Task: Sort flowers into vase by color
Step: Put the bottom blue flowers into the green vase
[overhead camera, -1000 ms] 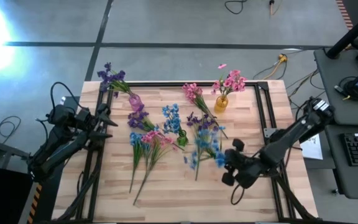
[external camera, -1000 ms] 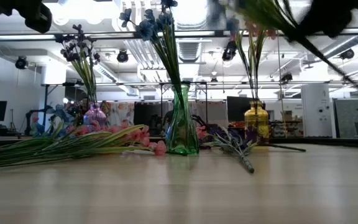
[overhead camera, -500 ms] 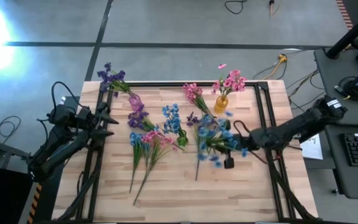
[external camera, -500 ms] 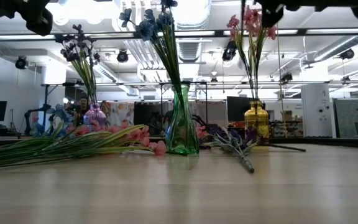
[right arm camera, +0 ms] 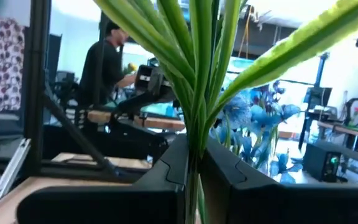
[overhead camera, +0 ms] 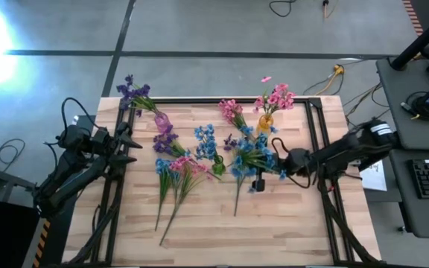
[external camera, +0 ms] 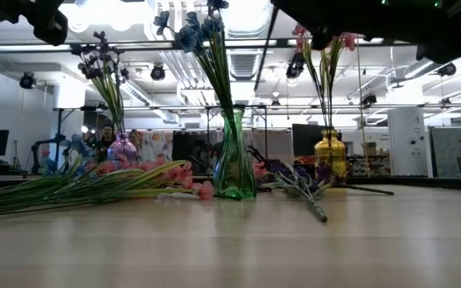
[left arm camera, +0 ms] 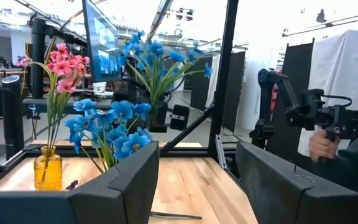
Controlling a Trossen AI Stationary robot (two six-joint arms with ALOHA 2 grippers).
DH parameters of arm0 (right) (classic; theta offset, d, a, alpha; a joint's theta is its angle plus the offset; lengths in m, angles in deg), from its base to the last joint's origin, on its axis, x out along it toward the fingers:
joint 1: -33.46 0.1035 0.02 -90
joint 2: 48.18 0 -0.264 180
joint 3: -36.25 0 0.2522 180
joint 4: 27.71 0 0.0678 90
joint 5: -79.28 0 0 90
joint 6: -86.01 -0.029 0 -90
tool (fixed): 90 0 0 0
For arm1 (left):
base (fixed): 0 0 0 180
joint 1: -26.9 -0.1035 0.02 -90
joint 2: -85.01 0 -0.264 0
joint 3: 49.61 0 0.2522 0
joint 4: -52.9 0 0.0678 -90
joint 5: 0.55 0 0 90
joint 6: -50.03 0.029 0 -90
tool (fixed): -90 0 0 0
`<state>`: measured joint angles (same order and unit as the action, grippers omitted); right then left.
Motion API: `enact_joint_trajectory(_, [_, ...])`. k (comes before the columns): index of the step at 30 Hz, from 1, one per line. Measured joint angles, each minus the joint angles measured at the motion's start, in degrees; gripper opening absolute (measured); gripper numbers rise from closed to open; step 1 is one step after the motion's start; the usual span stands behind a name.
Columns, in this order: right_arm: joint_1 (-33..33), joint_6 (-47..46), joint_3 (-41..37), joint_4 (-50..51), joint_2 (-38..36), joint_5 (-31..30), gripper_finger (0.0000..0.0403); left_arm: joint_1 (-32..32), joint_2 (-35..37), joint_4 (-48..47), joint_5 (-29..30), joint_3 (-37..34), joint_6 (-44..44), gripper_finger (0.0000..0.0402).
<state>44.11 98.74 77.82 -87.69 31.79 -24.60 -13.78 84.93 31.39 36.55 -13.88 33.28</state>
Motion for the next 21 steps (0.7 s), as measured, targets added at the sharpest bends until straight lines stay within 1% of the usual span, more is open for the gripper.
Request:
enact_joint_trajectory(2, [0.01, 0.57, 1.17, -2.09, 2.27, -1.28, 0.0018, -0.01, 0.00, -0.04, 0.00, 0.00, 0.00, 0.0201])
enact_joint_trajectory(5, [-0.22, 1.67, 3.76, -1.43, 4.57, -4.13, 0.0018, 0.01, 0.00, -0.09, -0.01, 0.00, -0.02, 0.0201])
enact_joint_trajectory(9, [-0.52, 2.57, 6.01, -0.47, 6.82, -4.31, 0.0018, -0.01, 0.00, -0.11, 0.00, 0.00, -0.02, 0.0201])
enact_joint_trajectory(12, [-0.55, 3.69, 6.63, -0.65, 7.34, -4.56, 0.0018, -0.01, 0.00, -0.12, 0.00, 0.00, -0.02, 0.0201])
enact_joint_trajectory(15, [-0.57, 4.13, 6.52, -0.19, 7.49, -7.13, 0.0018, -0.01, 0.00, -0.13, 0.00, 0.00, -0.02, 0.0201])
enact_joint_trajectory(21, [-1.51, 3.80, 6.52, 0.03, 7.47, -7.33, 0.0018, -0.01, 0.00, -0.13, 0.00, 0.00, -0.02, 0.0201])
